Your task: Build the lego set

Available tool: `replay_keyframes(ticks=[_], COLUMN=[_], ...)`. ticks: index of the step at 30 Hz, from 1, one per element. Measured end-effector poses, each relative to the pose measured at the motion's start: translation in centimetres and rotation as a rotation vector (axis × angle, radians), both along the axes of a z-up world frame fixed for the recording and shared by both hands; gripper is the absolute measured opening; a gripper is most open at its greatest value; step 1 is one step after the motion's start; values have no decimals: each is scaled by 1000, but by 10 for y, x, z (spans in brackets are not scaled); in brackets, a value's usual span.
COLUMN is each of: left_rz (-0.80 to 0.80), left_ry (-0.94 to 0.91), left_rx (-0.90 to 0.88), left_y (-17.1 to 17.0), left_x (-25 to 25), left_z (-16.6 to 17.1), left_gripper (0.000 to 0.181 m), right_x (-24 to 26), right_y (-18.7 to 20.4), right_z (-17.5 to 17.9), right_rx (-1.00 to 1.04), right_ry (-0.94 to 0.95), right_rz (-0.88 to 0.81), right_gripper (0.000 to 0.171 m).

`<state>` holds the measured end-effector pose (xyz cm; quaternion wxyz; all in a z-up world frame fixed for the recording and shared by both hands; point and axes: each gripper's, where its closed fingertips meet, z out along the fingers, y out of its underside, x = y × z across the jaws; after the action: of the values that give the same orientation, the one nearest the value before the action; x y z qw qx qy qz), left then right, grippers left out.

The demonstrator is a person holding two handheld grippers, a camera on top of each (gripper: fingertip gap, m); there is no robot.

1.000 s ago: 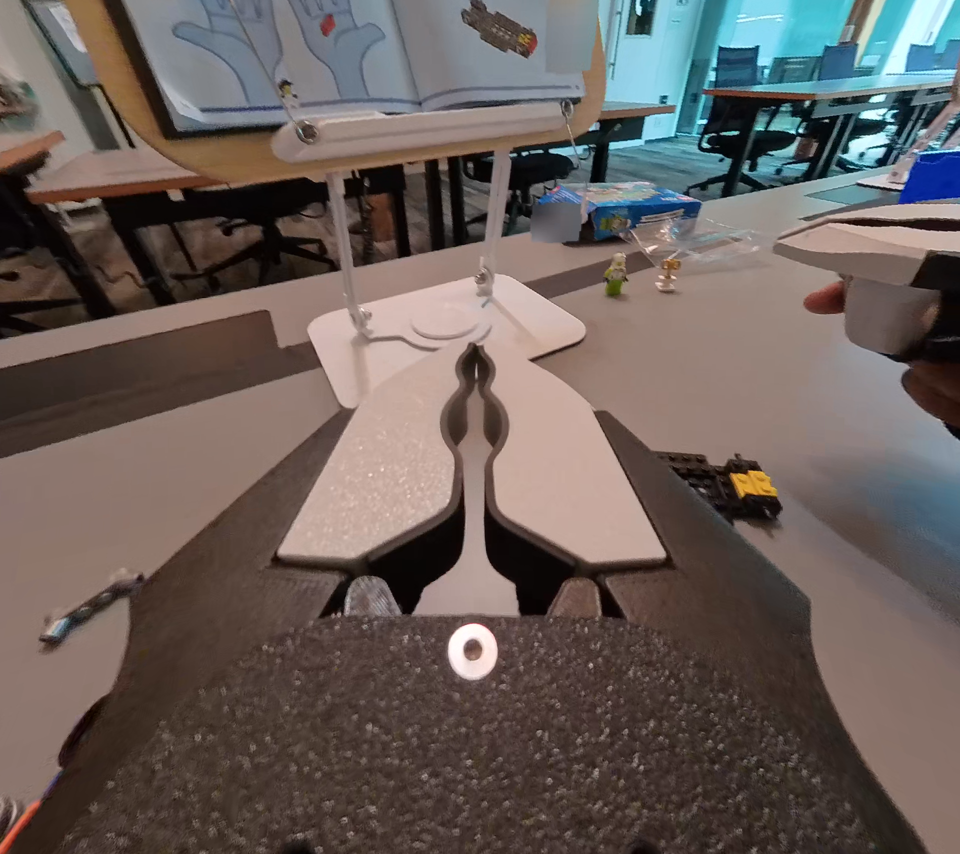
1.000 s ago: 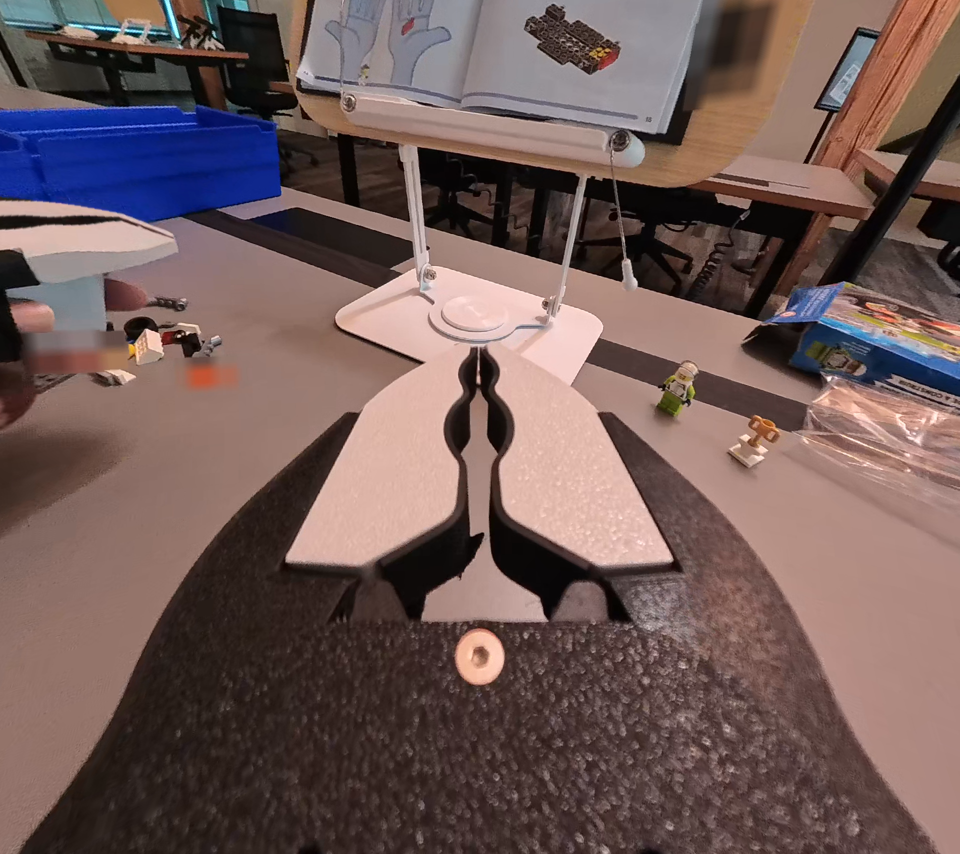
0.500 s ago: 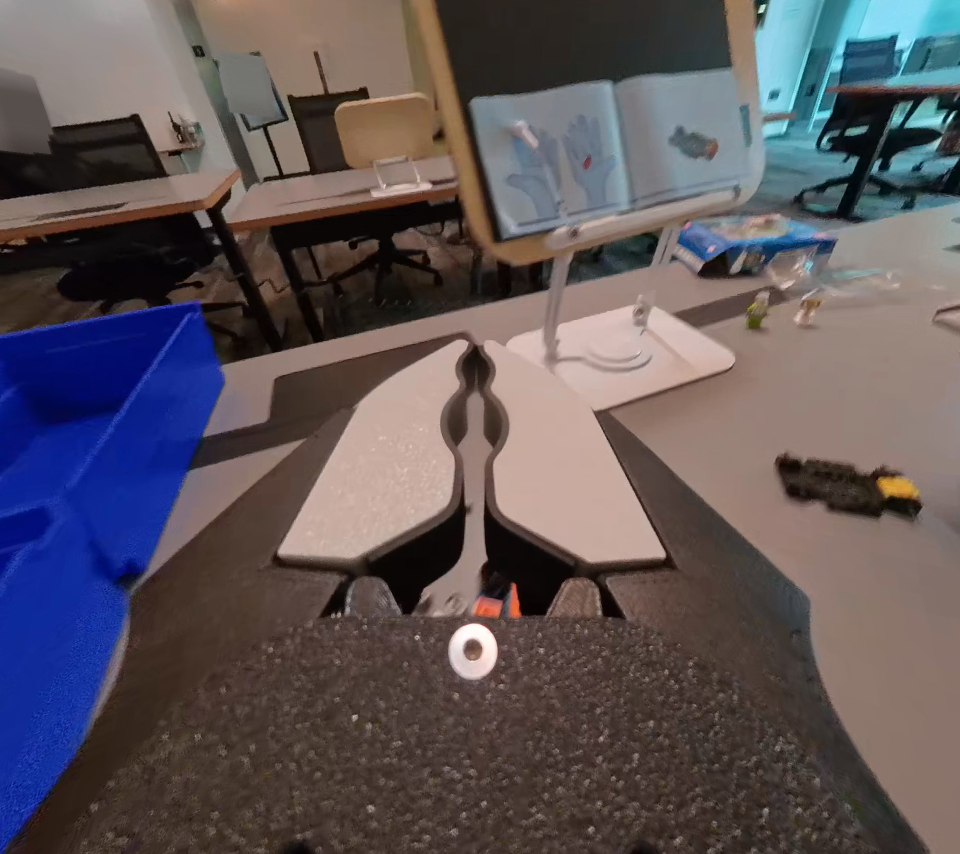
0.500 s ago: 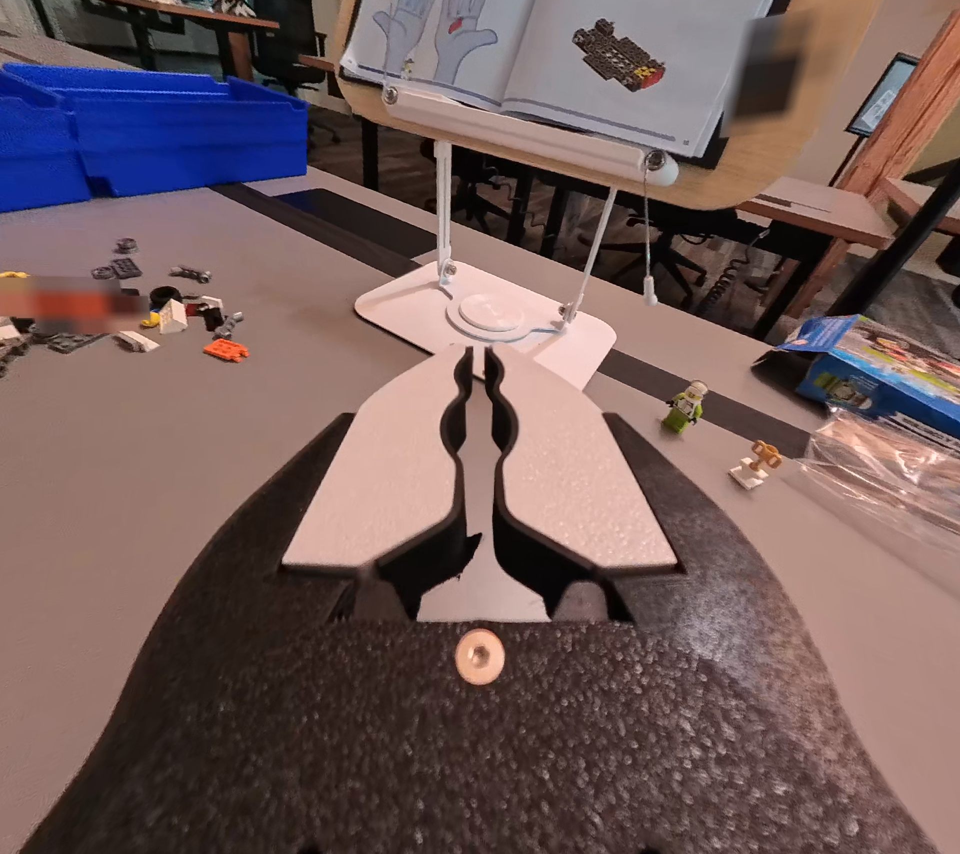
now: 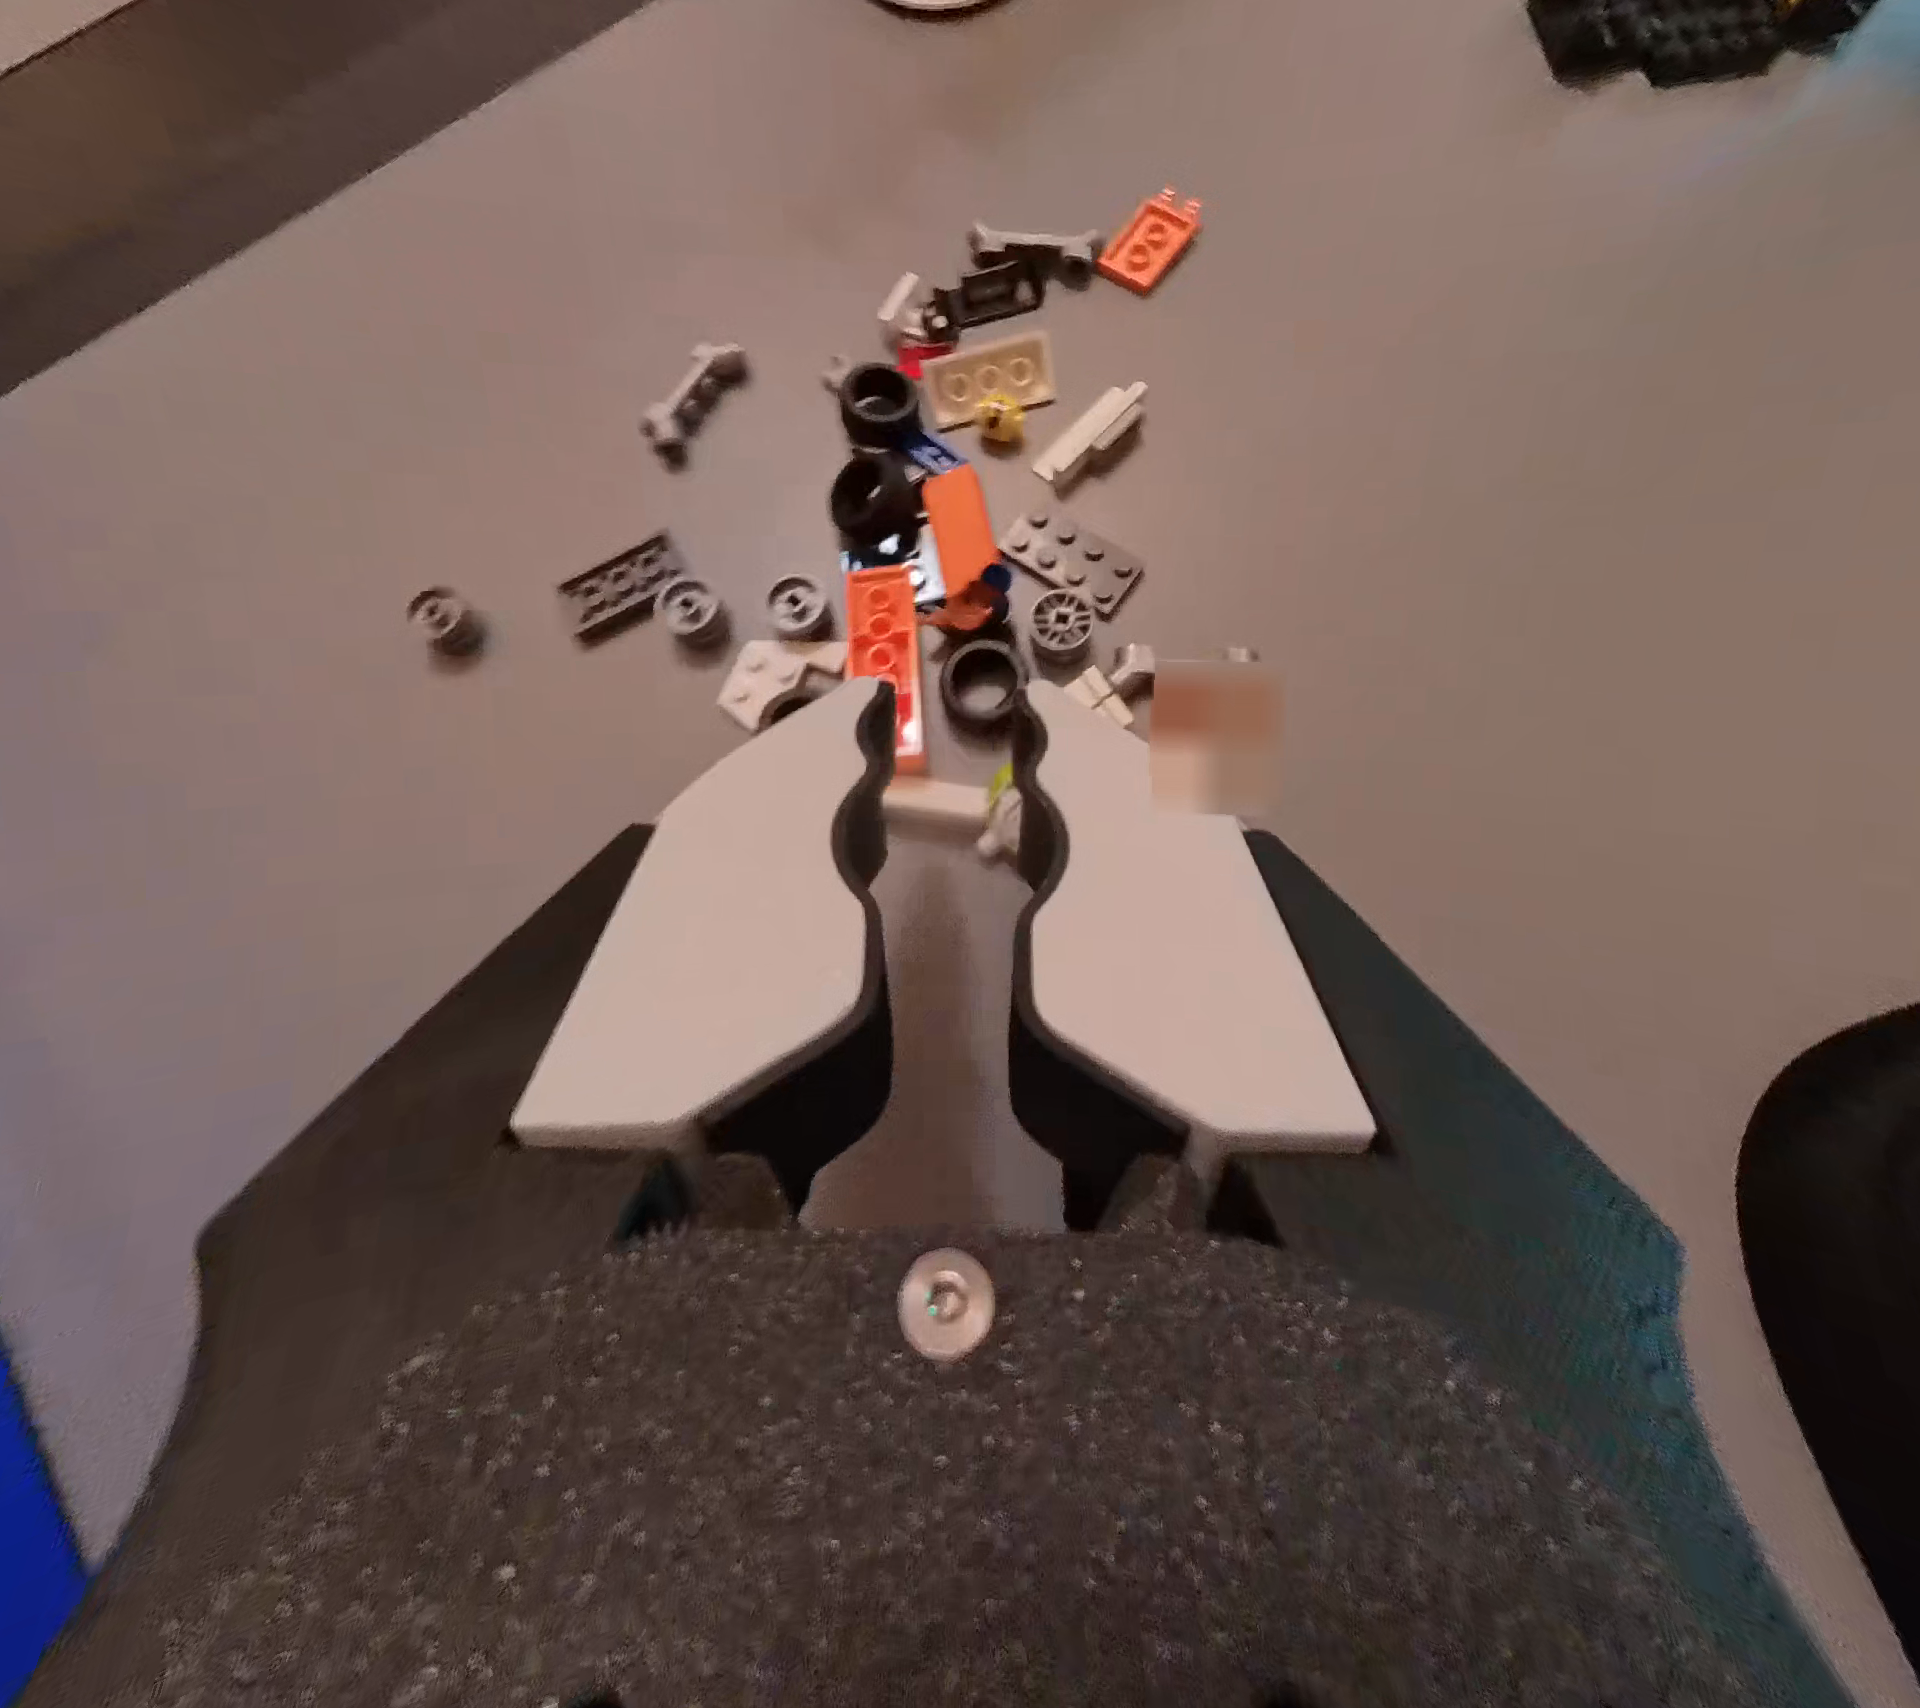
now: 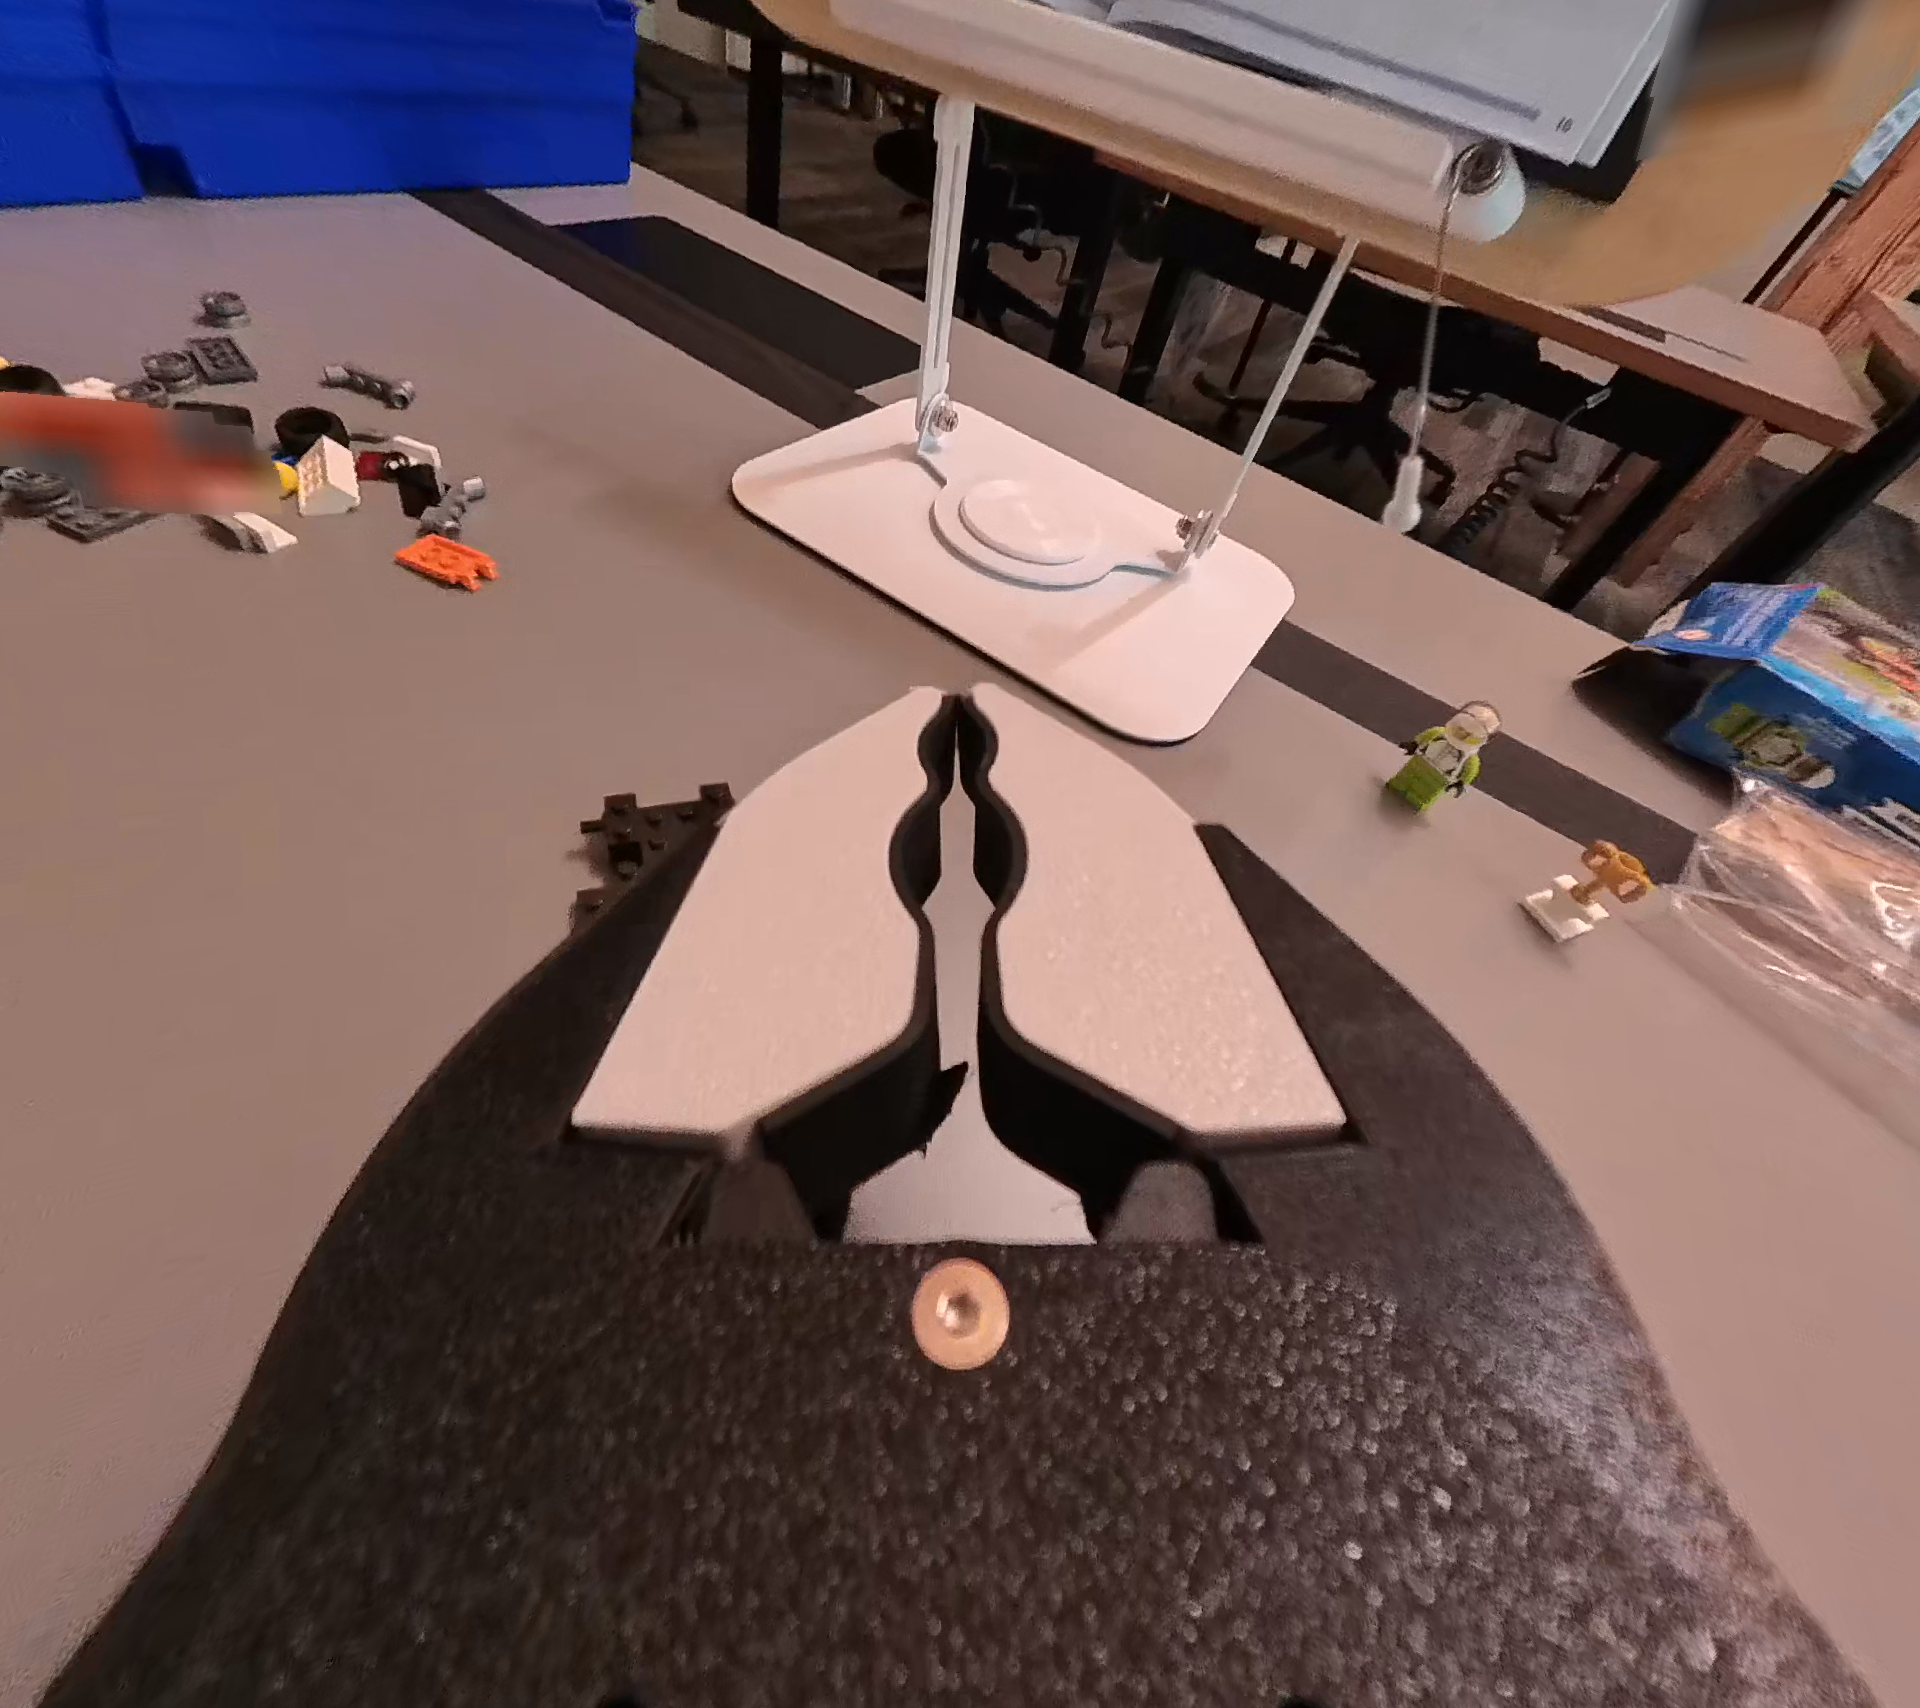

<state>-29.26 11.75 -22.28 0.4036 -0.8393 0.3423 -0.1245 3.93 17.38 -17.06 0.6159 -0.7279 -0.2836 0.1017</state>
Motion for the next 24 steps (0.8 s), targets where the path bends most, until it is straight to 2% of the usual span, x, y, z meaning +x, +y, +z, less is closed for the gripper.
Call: replay_keyframes(ticks=[4,8,11,14,19,24], left_rz=[-101,-174,-210,-260,-329,-328], left_ry=[46,200,244,301,370,399], left_rx=[-19,3,-59,-138,-268,-329], left_y=[16,55,84,99,93,83], left_x=[27,43,54,62,66,61], left_z=[-5,-6,-8,-17,-35,-41], left_gripper=[21,16,15,14,18,24], right_x=[-1,-2,-4,-4,-4,-5], right_y=[2,3,2,2,2,1], right_z=[-10,-18,-24,-26,-26,-24], right_rx=[-24,-48,-61,-64,-78,-85], right_ry=[-21,-34,-48,-61,-54,-39], right_rz=[-2,0,8,13,23,34], right_gripper=[0,0,0,0,0,0])
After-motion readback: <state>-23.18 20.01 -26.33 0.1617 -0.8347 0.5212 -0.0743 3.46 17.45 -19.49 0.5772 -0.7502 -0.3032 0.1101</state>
